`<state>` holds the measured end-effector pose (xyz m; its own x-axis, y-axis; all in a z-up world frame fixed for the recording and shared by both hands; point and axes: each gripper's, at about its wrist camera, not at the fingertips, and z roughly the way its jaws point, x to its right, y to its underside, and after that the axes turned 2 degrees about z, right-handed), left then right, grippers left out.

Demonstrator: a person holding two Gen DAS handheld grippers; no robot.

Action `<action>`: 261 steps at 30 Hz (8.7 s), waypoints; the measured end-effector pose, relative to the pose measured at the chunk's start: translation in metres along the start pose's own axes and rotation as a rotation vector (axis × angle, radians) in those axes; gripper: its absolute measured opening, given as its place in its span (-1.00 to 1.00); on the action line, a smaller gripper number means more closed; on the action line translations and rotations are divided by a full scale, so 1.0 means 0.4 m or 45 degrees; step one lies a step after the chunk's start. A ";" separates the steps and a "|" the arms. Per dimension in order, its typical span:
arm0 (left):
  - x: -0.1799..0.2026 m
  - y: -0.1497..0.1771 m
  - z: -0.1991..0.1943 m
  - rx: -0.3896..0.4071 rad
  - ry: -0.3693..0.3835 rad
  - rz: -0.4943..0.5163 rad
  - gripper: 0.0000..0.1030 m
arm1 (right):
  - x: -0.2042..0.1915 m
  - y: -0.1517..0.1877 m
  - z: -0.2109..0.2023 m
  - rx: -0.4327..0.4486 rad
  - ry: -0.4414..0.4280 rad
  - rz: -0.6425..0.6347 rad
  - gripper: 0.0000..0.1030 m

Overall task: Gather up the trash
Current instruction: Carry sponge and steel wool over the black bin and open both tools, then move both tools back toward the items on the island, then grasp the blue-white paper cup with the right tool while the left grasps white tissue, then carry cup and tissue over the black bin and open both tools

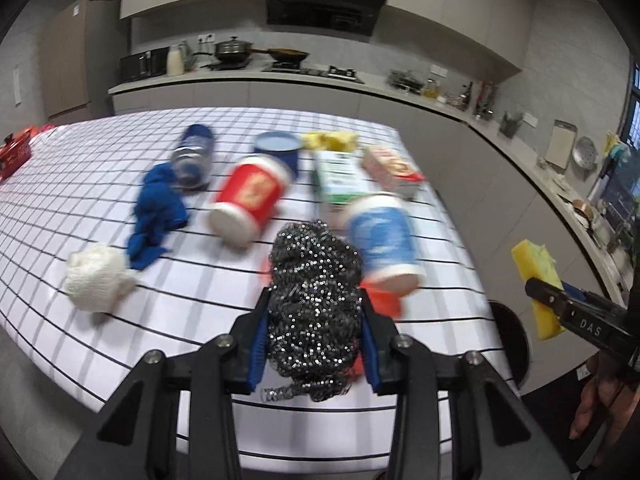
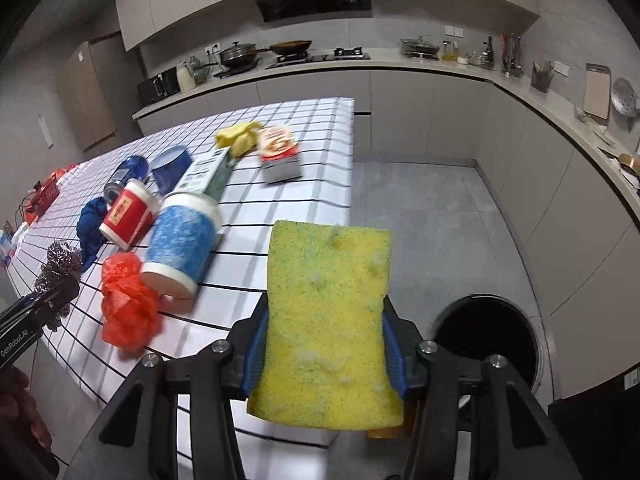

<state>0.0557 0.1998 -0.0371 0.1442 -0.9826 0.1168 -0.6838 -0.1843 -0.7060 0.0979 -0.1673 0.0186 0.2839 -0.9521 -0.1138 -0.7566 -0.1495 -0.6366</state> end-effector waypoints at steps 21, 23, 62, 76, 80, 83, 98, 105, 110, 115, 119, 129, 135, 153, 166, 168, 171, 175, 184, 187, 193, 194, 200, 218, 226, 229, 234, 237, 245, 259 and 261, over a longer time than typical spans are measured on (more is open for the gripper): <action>0.665 0.108 0.197 -0.228 0.254 0.274 -0.23 | 0.628 0.117 -0.039 -0.163 0.055 0.119 0.01; 0.694 0.122 0.221 -0.251 0.247 0.268 -0.23 | 0.655 0.123 -0.029 -0.175 0.041 0.115 0.01; 0.772 0.243 0.446 -0.480 0.125 0.082 0.52 | 0.873 0.203 0.294 -0.369 0.006 -0.138 1.00; 0.803 0.144 0.270 -0.311 0.126 0.165 0.80 | 0.830 0.133 0.136 -0.236 0.072 0.023 1.00; 0.763 0.117 0.185 -0.236 0.099 0.154 0.87 | 0.800 0.109 0.065 -0.172 0.038 0.056 1.00; 0.713 0.099 0.131 -0.180 0.069 0.118 0.94 | 0.755 0.093 0.038 -0.181 0.024 0.053 1.00; 0.302 0.087 -0.060 0.051 -0.116 -0.067 1.00 | 0.342 0.015 -0.064 -0.033 -0.063 -0.097 1.00; 0.104 0.096 -0.079 0.033 -0.220 -0.116 1.00 | 0.110 0.008 -0.061 0.009 -0.132 -0.212 1.00; -0.015 0.117 -0.095 0.020 -0.248 -0.159 1.00 | -0.041 0.008 -0.041 0.028 -0.183 -0.271 1.00; -0.116 0.127 -0.097 0.013 -0.253 -0.212 1.00 | -0.157 0.013 -0.026 0.044 -0.210 -0.301 1.00; -0.172 0.129 -0.101 0.035 -0.275 -0.223 1.00 | -0.221 0.005 0.006 0.041 -0.208 -0.280 0.99; -0.322 0.104 -0.041 0.038 -0.301 -0.261 0.99 | -0.290 -0.017 0.077 0.038 -0.168 -0.205 0.84; -0.372 0.087 -0.007 0.027 -0.271 -0.260 0.86 | -0.338 -0.011 0.086 0.037 -0.194 -0.238 0.66; -0.469 0.030 0.122 -0.039 -0.267 -0.267 0.52 | -0.329 -0.071 0.269 -0.105 -0.191 -0.057 0.24; -0.422 -0.002 0.059 0.035 -0.194 -0.204 -0.33 | -0.304 -0.073 0.207 -0.027 -0.167 -0.075 0.16; -0.390 -0.011 0.044 0.047 -0.175 -0.179 -0.33 | -0.292 -0.076 0.187 -0.010 -0.160 -0.074 0.16; -0.340 -0.024 0.032 0.055 -0.135 -0.150 -0.33 | -0.268 -0.079 0.157 0.011 -0.153 -0.070 0.16; -0.259 -0.038 0.018 0.064 -0.079 -0.104 -0.33 | -0.226 -0.081 0.117 0.031 -0.141 -0.065 0.16; -0.061 -0.060 0.014 0.063 0.019 0.006 -0.33 | -0.072 -0.061 0.024 0.067 -0.092 -0.025 0.16; 0.017 -0.060 0.015 0.062 0.051 0.050 -0.33 | 0.000 -0.054 -0.003 0.076 -0.068 0.005 0.16; 0.172 -0.055 0.023 0.049 0.121 0.123 -0.33 | 0.148 -0.042 -0.053 0.085 -0.017 0.050 0.16; 0.200 -0.052 0.025 0.044 0.131 0.135 -0.33 | 0.172 -0.039 -0.060 0.085 -0.008 0.055 0.16; 0.376 -0.027 0.054 -0.002 0.214 0.205 -0.33 | 0.334 -0.013 -0.095 0.067 0.038 0.084 0.16; 0.771 0.205 0.325 -0.366 0.316 0.287 -0.33 | 0.710 0.194 0.047 -0.203 0.002 -0.121 0.17; 0.818 0.252 0.411 -0.464 0.301 0.209 -0.23 | 0.741 0.230 0.187 -0.351 -0.062 -0.320 0.18; 0.806 0.251 0.452 -0.491 0.279 0.122 0.95 | 0.727 0.232 0.238 -0.375 -0.086 -0.459 0.49; 0.747 0.225 0.453 -0.459 0.165 0.035 0.99 | 0.772 0.223 0.286 -0.384 -0.029 -0.524 1.00; 0.743 0.223 0.452 -0.449 0.120 0.025 0.99 | 0.813 0.194 0.284 -0.374 -0.017 -0.417 1.00; 0.779 0.219 0.438 -0.466 0.065 0.085 0.99 | 0.849 0.155 0.276 -0.341 0.078 -0.193 1.00; 0.762 0.110 0.247 -0.256 0.044 0.141 0.99 | 0.850 0.085 0.108 -0.195 0.147 -0.010 1.00; 0.748 0.096 0.233 -0.222 0.034 0.131 0.99 | 0.830 0.080 0.087 -0.181 0.167 -0.020 1.00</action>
<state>0.1392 -0.0992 -0.0943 0.0497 -0.9963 0.0707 -0.8076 -0.0817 -0.5840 0.1882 -0.4790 -0.0661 0.2244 -0.9745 0.0014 -0.8308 -0.1920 -0.5225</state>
